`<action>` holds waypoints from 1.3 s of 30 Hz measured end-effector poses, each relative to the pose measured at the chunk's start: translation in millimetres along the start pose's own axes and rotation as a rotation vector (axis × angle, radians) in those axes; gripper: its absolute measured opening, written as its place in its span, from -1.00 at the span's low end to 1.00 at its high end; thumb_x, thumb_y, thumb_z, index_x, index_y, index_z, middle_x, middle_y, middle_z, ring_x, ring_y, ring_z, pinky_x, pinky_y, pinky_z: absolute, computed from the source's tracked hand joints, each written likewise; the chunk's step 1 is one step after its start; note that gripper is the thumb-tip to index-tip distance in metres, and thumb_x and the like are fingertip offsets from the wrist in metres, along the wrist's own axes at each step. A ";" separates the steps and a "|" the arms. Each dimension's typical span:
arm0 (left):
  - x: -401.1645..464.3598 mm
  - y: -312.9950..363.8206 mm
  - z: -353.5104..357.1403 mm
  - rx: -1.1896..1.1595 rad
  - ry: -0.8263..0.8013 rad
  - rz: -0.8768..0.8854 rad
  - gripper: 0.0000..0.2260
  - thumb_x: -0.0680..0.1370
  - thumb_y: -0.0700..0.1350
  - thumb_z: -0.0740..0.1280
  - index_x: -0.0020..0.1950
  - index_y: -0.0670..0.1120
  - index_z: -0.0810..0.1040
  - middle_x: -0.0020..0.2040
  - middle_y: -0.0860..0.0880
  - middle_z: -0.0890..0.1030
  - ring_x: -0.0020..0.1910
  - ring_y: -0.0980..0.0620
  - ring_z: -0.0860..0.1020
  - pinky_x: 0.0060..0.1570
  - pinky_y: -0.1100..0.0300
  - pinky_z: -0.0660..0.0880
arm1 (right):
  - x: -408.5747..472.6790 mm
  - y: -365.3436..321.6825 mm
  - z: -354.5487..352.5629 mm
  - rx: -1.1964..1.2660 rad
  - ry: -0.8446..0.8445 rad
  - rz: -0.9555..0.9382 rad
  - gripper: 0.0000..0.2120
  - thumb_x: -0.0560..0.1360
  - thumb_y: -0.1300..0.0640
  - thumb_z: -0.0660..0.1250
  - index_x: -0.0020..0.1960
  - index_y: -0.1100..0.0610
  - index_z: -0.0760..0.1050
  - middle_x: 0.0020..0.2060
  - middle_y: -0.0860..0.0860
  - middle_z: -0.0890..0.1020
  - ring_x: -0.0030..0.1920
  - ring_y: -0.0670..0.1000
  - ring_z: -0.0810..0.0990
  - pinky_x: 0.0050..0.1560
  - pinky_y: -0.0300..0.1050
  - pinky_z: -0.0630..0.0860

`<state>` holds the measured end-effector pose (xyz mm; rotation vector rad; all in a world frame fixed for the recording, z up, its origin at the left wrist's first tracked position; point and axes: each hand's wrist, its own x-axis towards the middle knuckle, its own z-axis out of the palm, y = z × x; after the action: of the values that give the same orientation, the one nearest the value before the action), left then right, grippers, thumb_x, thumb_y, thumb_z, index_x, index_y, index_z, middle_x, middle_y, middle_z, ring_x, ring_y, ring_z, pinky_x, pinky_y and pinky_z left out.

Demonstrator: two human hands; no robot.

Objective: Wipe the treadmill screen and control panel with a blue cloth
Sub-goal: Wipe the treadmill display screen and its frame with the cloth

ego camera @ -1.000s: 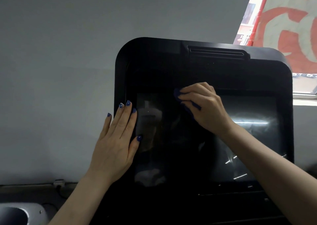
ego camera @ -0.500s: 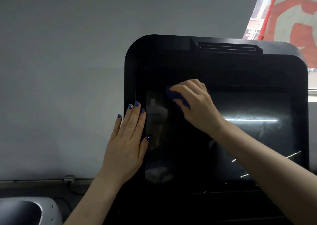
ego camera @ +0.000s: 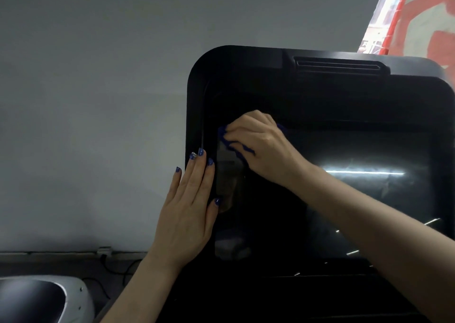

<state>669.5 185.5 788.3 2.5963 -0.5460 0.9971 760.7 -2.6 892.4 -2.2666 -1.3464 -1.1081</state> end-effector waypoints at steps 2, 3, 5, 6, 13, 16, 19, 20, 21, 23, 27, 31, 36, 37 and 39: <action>-1.0 -0.4 -0.3 -0.001 -0.001 0.000 -0.45 0.68 -0.05 0.05 0.63 -0.18 0.01 0.65 -0.11 -0.03 0.63 -0.08 -0.02 0.59 -0.02 -0.07 | 4.7 4.8 -3.9 0.002 -0.033 -0.009 -0.86 0.50 0.30 0.43 0.05 0.21 0.65 0.04 0.07 0.65 0.13 0.07 0.55 0.21 0.02 0.45; -1.7 -0.4 -0.1 0.000 -0.001 -0.002 -0.45 0.68 -0.05 0.05 0.63 -0.17 0.00 0.65 -0.11 -0.04 0.63 -0.08 -0.02 0.59 -0.01 -0.07 | 7.1 6.3 -3.4 0.002 -0.004 0.024 -0.87 0.50 0.29 0.43 0.04 0.21 0.66 0.04 0.07 0.65 0.12 0.08 0.56 0.19 0.06 0.47; -3.9 -0.4 0.5 -0.003 -0.001 0.000 -0.45 0.68 -0.06 0.05 0.63 -0.17 -0.01 0.65 -0.11 -0.05 0.63 -0.08 -0.02 0.59 0.00 -0.08 | 10.4 0.9 3.0 -0.004 0.081 0.102 -0.89 0.50 0.29 0.42 0.02 0.22 0.66 0.01 0.06 0.65 0.09 0.10 0.57 0.16 0.10 0.48; -5.1 -0.8 0.7 -0.007 0.002 0.002 -0.45 0.68 -0.06 0.05 0.63 -0.17 -0.01 0.65 -0.12 -0.05 0.63 -0.09 -0.02 0.59 0.00 -0.08 | 11.1 -3.1 7.2 -0.006 0.105 0.123 -0.89 0.49 0.30 0.42 0.01 0.23 0.67 0.01 0.06 0.65 0.09 0.10 0.57 0.15 0.10 0.48; -7.5 -0.7 1.5 -0.018 0.006 -0.001 -0.45 0.68 -0.08 0.05 0.63 -0.18 -0.02 0.65 -0.12 -0.04 0.63 -0.09 -0.01 0.59 -0.02 -0.07 | -1.8 -13.7 7.5 0.042 0.012 0.027 -0.85 0.49 0.34 0.42 0.03 0.21 0.67 0.01 0.05 0.65 0.09 0.07 0.57 0.17 -0.02 0.44; -7.5 -1.0 1.9 -0.015 0.014 0.008 -0.44 0.67 -0.09 0.05 0.64 -0.16 -0.06 0.65 -0.11 -0.04 0.63 -0.09 -0.01 0.59 -0.03 -0.05 | -19.0 -25.1 10.1 0.043 -0.052 -0.015 -0.81 0.46 0.38 0.45 0.05 0.21 0.66 0.03 0.05 0.65 0.10 0.05 0.55 0.20 -0.05 0.42; -7.7 -1.6 1.7 -0.021 0.014 0.008 -0.44 0.67 -0.09 0.05 0.64 -0.14 -0.07 0.65 -0.11 -0.05 0.63 -0.09 0.00 0.59 -0.02 -0.07 | -32.2 -25.6 5.9 0.033 -0.095 -0.047 -0.81 0.47 0.35 0.45 0.06 0.20 0.66 0.05 0.04 0.65 0.11 0.04 0.54 0.21 -0.03 0.44; -8.0 -1.3 1.5 -0.022 0.014 0.008 -0.44 0.67 -0.09 0.05 0.64 -0.15 -0.07 0.65 -0.11 -0.04 0.63 -0.09 0.01 0.59 -0.01 -0.07 | -32.3 -23.5 4.5 0.031 -0.090 -0.048 -0.82 0.47 0.34 0.46 0.06 0.19 0.66 0.05 0.04 0.65 0.11 0.03 0.54 0.22 -0.04 0.44; -8.2 -1.1 1.3 -0.019 0.014 0.007 -0.44 0.67 -0.10 0.05 0.64 -0.16 -0.06 0.65 -0.11 -0.04 0.63 -0.09 0.01 0.59 -0.01 -0.08 | -30.1 -21.1 4.6 0.028 -0.066 -0.035 -0.83 0.47 0.34 0.46 0.05 0.19 0.67 0.04 0.04 0.65 0.11 0.03 0.54 0.23 -0.07 0.41; -8.4 -0.7 1.1 -0.016 0.018 0.004 -0.45 0.67 -0.10 0.06 0.63 -0.17 -0.04 0.65 -0.11 -0.04 0.63 -0.10 0.01 0.59 0.00 -0.08 | -22.9 -21.1 8.3 0.023 0.015 0.036 -0.84 0.46 0.35 0.46 0.02 0.20 0.67 0.02 0.03 0.66 0.10 0.01 0.53 0.24 -0.14 0.35; -8.4 -0.7 1.4 -0.024 0.020 0.001 -0.46 0.68 -0.10 0.06 0.63 -0.18 -0.01 0.65 -0.12 -0.02 0.63 -0.09 0.01 0.59 0.00 -0.08 | -27.4 -33.4 14.4 0.027 0.007 0.059 -0.83 0.46 0.37 0.45 0.04 0.22 0.67 0.03 0.05 0.66 0.11 0.02 0.52 0.24 -0.13 0.36; -8.4 -2.2 2.3 -0.021 0.017 0.006 -0.47 0.68 -0.09 0.05 0.63 -0.20 0.02 0.65 -0.14 0.00 0.63 -0.10 0.00 0.59 -0.02 -0.06 | -41.9 -14.6 -2.3 0.036 -0.021 0.011 -0.87 0.52 0.28 0.41 0.05 0.20 0.67 0.06 0.03 0.66 0.11 0.04 0.56 0.25 -0.08 0.38; -8.7 -1.8 3.8 -0.044 0.035 0.008 -0.47 0.68 -0.11 0.05 0.63 -0.19 0.01 0.65 -0.13 -0.01 0.63 -0.10 -0.01 0.59 -0.01 -0.07 | -37.4 -26.6 8.9 0.004 0.081 0.086 -0.88 0.49 0.30 0.43 0.01 0.20 0.68 0.03 0.03 0.67 0.08 0.05 0.57 0.20 0.00 0.43; -9.0 -2.1 3.8 -0.037 0.035 0.009 -0.47 0.68 -0.11 0.05 0.63 -0.19 0.01 0.65 -0.13 -0.01 0.63 -0.10 -0.01 0.59 -0.01 -0.07 | -39.5 -25.4 7.1 0.018 0.053 0.062 -0.88 0.50 0.28 0.42 0.02 0.20 0.68 0.04 0.02 0.67 0.10 0.04 0.56 0.22 -0.01 0.42; -8.9 -3.0 4.0 -0.019 0.032 0.009 -0.47 0.68 -0.11 0.05 0.63 -0.19 0.01 0.65 -0.13 -0.01 0.63 -0.10 -0.01 0.59 -0.02 -0.07 | -46.4 -14.1 -2.5 0.037 0.023 0.036 -0.87 0.52 0.25 0.41 0.04 0.18 0.69 0.06 0.01 0.67 0.10 0.03 0.57 0.24 -0.03 0.39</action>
<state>667.0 188.6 778.8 2.5591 -0.5563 1.0291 735.1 -25.6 858.1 -2.2363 -1.3018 -1.0851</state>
